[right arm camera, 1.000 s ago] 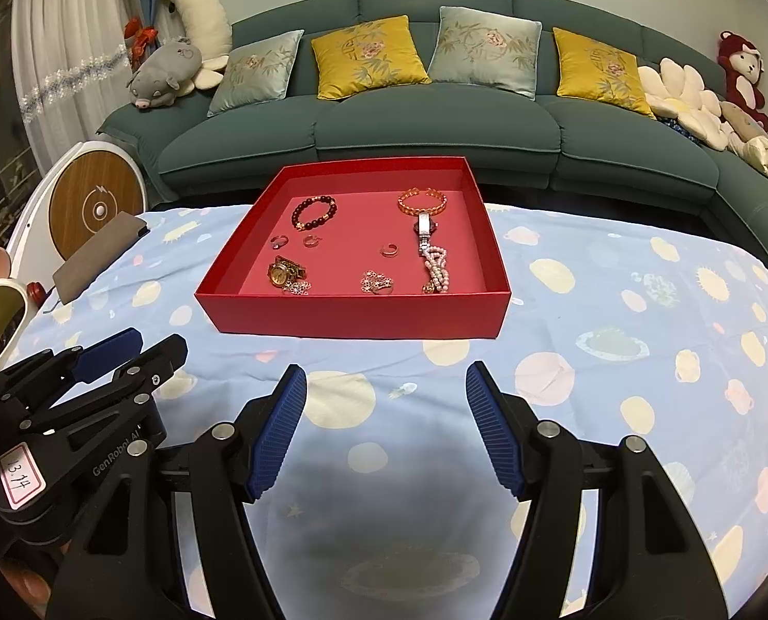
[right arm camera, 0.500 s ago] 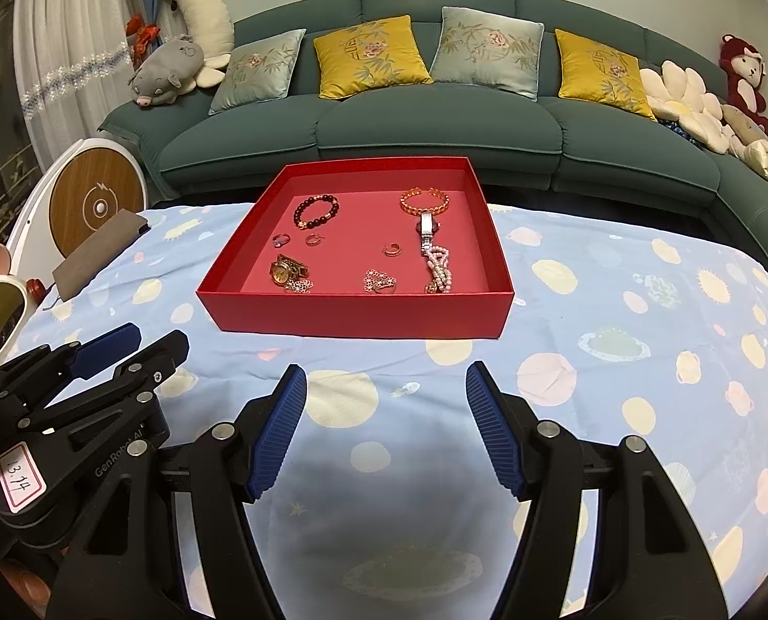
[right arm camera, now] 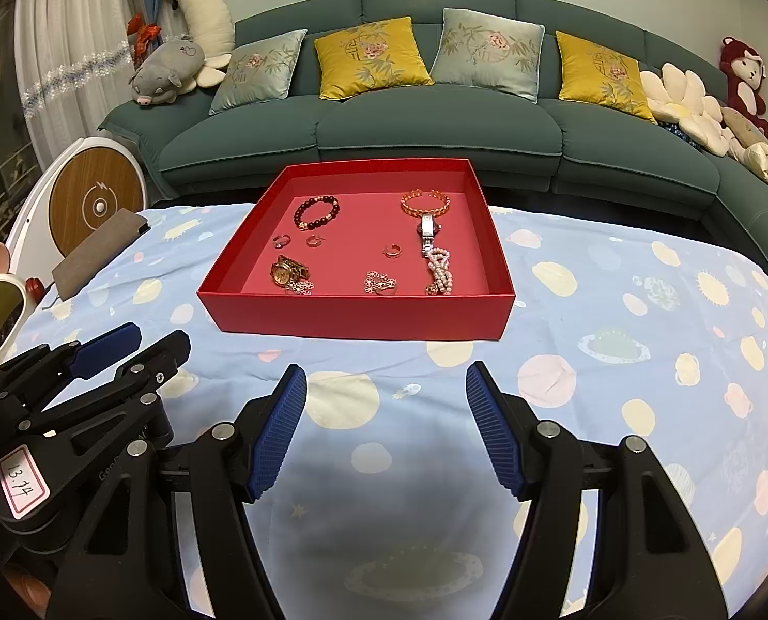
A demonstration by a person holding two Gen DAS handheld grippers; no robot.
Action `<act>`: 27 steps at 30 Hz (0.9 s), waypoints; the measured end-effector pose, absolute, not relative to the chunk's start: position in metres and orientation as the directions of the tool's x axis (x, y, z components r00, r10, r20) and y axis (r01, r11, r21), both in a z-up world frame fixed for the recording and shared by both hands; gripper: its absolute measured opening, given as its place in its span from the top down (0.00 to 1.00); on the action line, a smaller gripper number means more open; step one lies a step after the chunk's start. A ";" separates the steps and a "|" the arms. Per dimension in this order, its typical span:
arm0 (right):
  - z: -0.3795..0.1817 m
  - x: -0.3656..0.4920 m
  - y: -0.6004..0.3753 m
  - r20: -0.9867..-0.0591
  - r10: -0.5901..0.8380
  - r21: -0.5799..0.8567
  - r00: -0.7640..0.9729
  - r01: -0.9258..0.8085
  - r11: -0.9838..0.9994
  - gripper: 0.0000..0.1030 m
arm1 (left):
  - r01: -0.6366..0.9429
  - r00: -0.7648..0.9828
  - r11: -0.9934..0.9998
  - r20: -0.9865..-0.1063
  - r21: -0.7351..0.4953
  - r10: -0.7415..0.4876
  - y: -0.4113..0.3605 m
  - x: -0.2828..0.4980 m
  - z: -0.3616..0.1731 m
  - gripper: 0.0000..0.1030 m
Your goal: Organize jewelry
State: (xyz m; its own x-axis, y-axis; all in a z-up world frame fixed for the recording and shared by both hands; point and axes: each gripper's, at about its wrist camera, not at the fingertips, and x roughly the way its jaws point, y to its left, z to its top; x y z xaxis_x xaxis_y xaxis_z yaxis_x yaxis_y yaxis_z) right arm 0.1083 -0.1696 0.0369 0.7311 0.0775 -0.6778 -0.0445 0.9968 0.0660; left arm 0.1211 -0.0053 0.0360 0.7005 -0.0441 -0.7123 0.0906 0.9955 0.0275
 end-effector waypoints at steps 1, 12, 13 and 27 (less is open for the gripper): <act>0.037 0.108 -0.170 -0.678 0.077 0.065 0.731 -0.044 0.997 0.40 | 0.090 0.701 0.996 -0.712 0.028 -0.043 -0.005 0.121 0.036 0.59; 0.037 0.108 -0.170 -0.677 0.075 0.064 0.732 -0.043 0.997 0.40 | 0.085 0.708 0.996 -0.705 0.037 -0.034 -0.006 0.120 0.038 0.56; 0.037 0.109 -0.170 -0.677 0.075 0.064 0.732 -0.043 0.997 0.40 | 0.086 0.708 0.996 -0.705 0.037 -0.034 -0.006 0.120 0.037 0.56; 0.038 0.110 -0.171 -0.677 0.070 0.062 0.733 -0.038 0.997 0.39 | 0.060 0.719 0.997 -0.695 0.039 -0.016 -0.006 0.118 0.039 0.44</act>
State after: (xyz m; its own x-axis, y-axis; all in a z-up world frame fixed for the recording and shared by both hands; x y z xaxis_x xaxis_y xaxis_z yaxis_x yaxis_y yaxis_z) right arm 0.1101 -0.1710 0.0375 0.7328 0.0696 -0.6768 -0.0378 0.9974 0.0617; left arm 0.1176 -0.0062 0.0392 0.7186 -0.0158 -0.6952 0.0600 0.9974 0.0393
